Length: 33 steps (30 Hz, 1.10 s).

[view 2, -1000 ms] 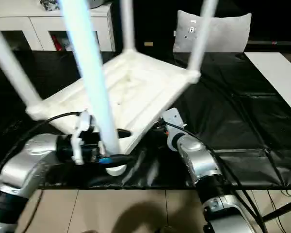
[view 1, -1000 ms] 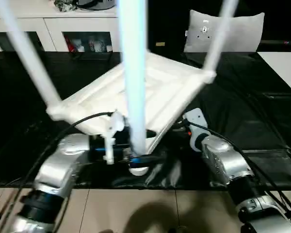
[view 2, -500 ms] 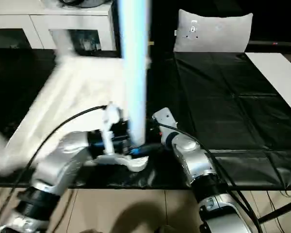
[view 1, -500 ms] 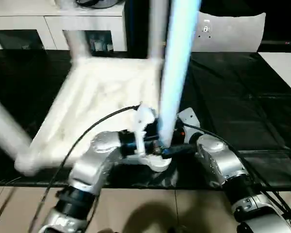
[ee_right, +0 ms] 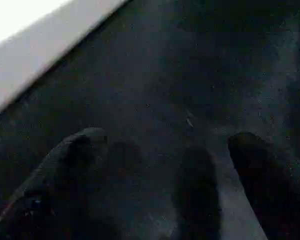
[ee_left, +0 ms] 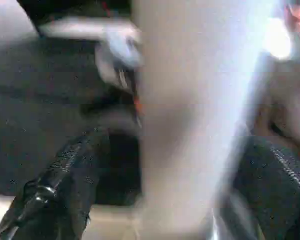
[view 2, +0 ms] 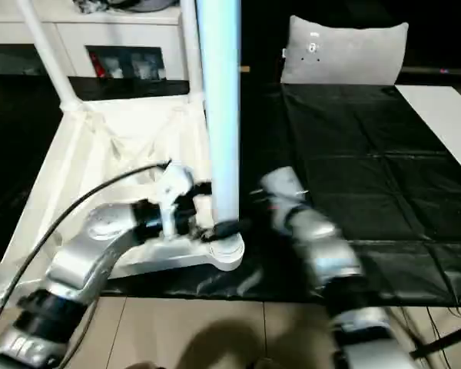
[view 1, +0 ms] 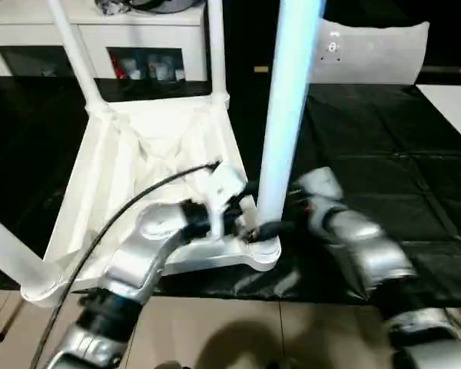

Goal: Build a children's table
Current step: Rotate table base

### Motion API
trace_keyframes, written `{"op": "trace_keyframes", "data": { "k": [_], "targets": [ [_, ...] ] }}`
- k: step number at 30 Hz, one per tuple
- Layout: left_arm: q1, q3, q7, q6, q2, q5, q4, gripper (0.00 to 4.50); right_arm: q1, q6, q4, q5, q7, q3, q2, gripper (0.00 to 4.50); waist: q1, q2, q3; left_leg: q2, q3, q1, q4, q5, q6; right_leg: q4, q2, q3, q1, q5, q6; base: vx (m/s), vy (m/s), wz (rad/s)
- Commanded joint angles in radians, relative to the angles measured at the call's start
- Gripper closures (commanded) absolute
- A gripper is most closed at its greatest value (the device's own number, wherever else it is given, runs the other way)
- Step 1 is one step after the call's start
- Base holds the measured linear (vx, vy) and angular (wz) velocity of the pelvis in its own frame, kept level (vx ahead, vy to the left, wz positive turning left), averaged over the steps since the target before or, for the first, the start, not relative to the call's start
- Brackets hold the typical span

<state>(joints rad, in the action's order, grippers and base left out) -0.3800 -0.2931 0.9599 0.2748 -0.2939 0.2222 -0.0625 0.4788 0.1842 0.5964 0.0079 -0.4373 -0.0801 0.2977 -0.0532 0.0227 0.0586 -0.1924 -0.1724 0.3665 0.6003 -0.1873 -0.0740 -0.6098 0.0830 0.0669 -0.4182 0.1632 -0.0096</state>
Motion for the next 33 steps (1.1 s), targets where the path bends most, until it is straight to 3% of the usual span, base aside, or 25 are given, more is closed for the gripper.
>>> {"op": "trace_keyframes", "data": {
  "k": [1, 4, 10, 13, 14, 17, 21, 25, 33],
  "targets": [
    [0.020, -0.024, 0.031, 0.058, -0.064, -0.034, 0.012, 0.28, -0.029, 0.011, -0.076, 0.043, -0.070, 0.024, 0.032, 0.00, -0.007, -0.004, -0.068, -0.022, 0.002, -0.005, -0.071, -0.245, 0.030, 0.080, 0.044, -0.040, 0.060, 0.313, -0.176, 0.000, 0.000, 0.00],
    [0.036, -0.028, 0.018, 0.080, -0.096, -0.054, 0.008, 0.64, -0.056, 0.018, -0.145, 0.078, -0.129, 0.034, 0.058, 0.00, -0.006, -0.003, -0.066, -0.024, 0.004, -0.006, -0.072, -0.252, 0.033, 0.080, 0.043, -0.040, 0.058, 0.318, -0.170, 0.000, 0.000, 0.00],
    [0.059, -0.023, -0.009, 0.082, -0.128, -0.085, 0.011, 0.67, -0.127, 0.015, -0.290, 0.138, -0.249, 0.044, 0.117, 0.00, -0.011, -0.005, -0.063, -0.023, 0.005, -0.006, -0.075, -0.276, 0.034, 0.092, 0.045, -0.038, 0.055, 0.404, -0.141, 0.000, 0.000, 0.00],
    [0.064, -0.033, -0.002, 0.123, -0.163, -0.100, 0.021, 0.67, -0.206, 0.010, -0.443, 0.213, -0.358, 0.058, 0.182, 0.00, -0.016, -0.006, -0.064, -0.024, 0.007, -0.004, -0.076, -0.269, 0.046, 0.092, 0.044, -0.040, 0.056, 0.400, -0.126, 0.000, 0.000, 0.00],
    [0.062, -0.042, 0.004, 0.137, -0.177, -0.105, 0.024, 0.67, -0.229, 0.018, -0.490, 0.239, -0.394, 0.060, 0.202, 0.00, -0.019, 0.000, -0.062, -0.026, 0.008, -0.003, -0.077, -0.272, 0.048, 0.090, 0.044, -0.040, 0.054, 0.396, -0.130, 0.000, 0.000, 0.00],
    [0.064, -0.053, 0.021, 0.161, -0.200, -0.105, 0.035, 0.67, -0.264, 0.055, -0.569, 0.285, -0.456, 0.061, 0.235, 0.00, -0.015, -0.004, -0.060, -0.023, 0.010, 0.001, -0.079, -0.278, 0.052, 0.093, 0.043, -0.037, 0.058, 0.429, -0.116, 0.000, 0.000, 0.00],
    [0.073, -0.049, 0.044, 0.174, -0.210, -0.093, 0.048, 0.67, -0.306, 0.134, -0.665, 0.357, -0.545, 0.053, 0.274, 0.00, -0.014, -0.005, -0.058, -0.021, 0.010, -0.005, -0.075, -0.292, 0.051, 0.106, 0.045, -0.036, 0.050, 0.516, -0.096, 0.000, 0.000, 0.00],
    [0.074, -0.051, 0.051, 0.183, -0.216, -0.081, 0.049, 0.67, -0.324, 0.175, -0.714, 0.405, -0.582, 0.032, 0.292, 0.00, -0.016, -0.006, -0.060, -0.022, 0.013, -0.002, -0.076, -0.288, 0.050, 0.104, 0.046, -0.034, 0.050, 0.506, -0.095, 0.000, 0.000, 0.00],
    [0.072, -0.035, 0.052, 0.163, -0.197, -0.068, 0.030, 0.67, -0.308, 0.197, -0.712, 0.402, -0.581, 0.024, 0.280, 0.00, -0.023, -0.007, -0.062, -0.023, 0.011, 0.001, -0.076, -0.259, 0.047, 0.100, 0.047, -0.035, 0.050, 0.468, -0.107, 0.000, 0.000, 0.00]
  ]
}}
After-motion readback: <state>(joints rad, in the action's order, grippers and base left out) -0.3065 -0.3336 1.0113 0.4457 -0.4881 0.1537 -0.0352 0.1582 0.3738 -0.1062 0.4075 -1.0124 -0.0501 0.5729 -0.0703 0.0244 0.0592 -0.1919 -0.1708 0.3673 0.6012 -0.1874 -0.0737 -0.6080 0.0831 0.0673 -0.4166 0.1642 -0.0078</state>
